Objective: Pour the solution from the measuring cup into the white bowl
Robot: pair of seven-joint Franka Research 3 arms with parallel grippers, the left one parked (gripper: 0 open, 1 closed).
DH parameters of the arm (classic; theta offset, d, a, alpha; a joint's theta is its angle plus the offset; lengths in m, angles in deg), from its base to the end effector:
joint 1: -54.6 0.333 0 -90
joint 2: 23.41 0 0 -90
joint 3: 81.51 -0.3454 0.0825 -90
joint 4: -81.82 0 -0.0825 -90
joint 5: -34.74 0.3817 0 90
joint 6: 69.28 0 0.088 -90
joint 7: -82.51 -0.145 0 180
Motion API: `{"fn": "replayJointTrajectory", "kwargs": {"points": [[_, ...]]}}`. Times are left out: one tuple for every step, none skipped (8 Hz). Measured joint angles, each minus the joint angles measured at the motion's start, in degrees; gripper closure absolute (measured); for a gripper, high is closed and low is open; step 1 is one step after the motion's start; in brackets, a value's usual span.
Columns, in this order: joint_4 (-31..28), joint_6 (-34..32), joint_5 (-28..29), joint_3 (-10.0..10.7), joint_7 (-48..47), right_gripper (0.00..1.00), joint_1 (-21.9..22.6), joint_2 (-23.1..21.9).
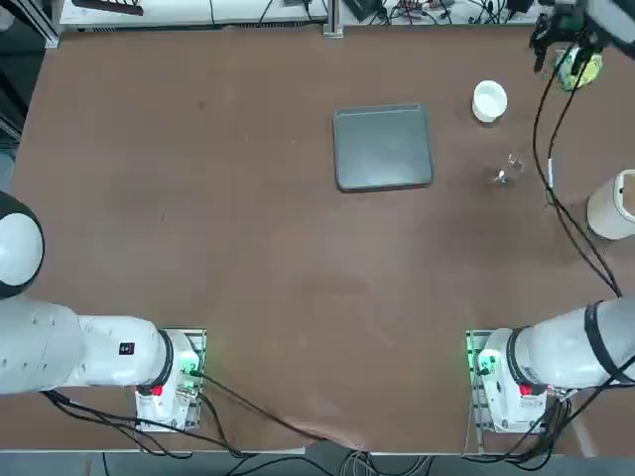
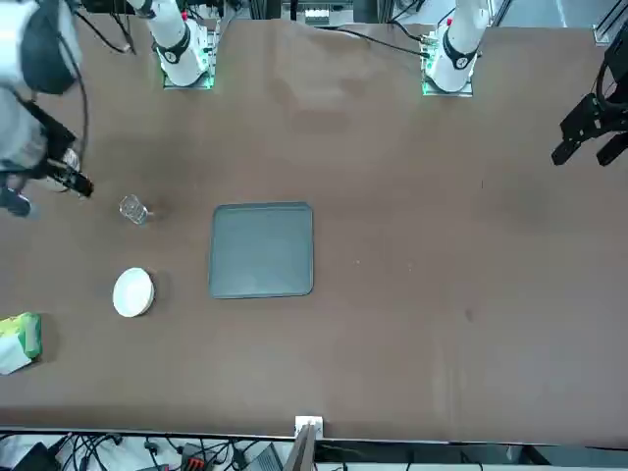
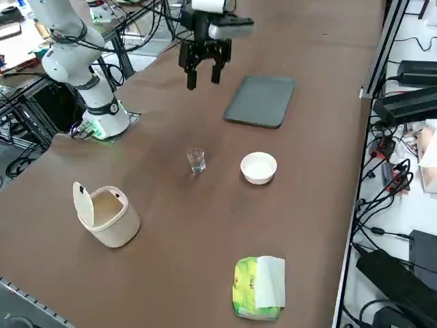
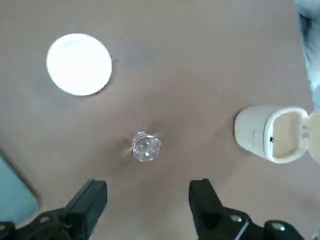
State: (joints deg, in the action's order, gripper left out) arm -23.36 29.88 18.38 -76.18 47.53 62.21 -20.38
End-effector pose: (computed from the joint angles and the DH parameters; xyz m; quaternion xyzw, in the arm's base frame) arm 0.5557 -0.0135 0.4809 0.9560 -0.2455 -0.0290 0.1582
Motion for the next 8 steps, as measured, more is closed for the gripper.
{"fn": "replayJointTrajectory", "kwargs": {"points": [[-3.17, 1.98, -1.82, -0.09, -8.14, 0.0, 2.18, 0.15], [-6.48, 4.11, -4.25, -0.15, -16.82, 0.0, 4.39, 0.32], [-9.72, 5.87, -7.87, -0.21, -26.37, 0.0, 6.78, 0.96], [-12.25, 6.74, -12.18, -0.31, -36.61, 0.0, 9.35, 2.73], [-13.63, 7.25, -16.74, -0.38, -47.19, 0.0, 11.89, 5.93], [-14.13, 7.69, -21.7, -0.4, -58.18, 0.0, 14.17, 10.22], [-14.17, 7.97, -26.02, -0.42, -68.24, 0.0, 15.82, 14.89], [-14.13, 8.33, -28.61, -0.42, -75.91, 0.0, 16.74, 19.1]]}}
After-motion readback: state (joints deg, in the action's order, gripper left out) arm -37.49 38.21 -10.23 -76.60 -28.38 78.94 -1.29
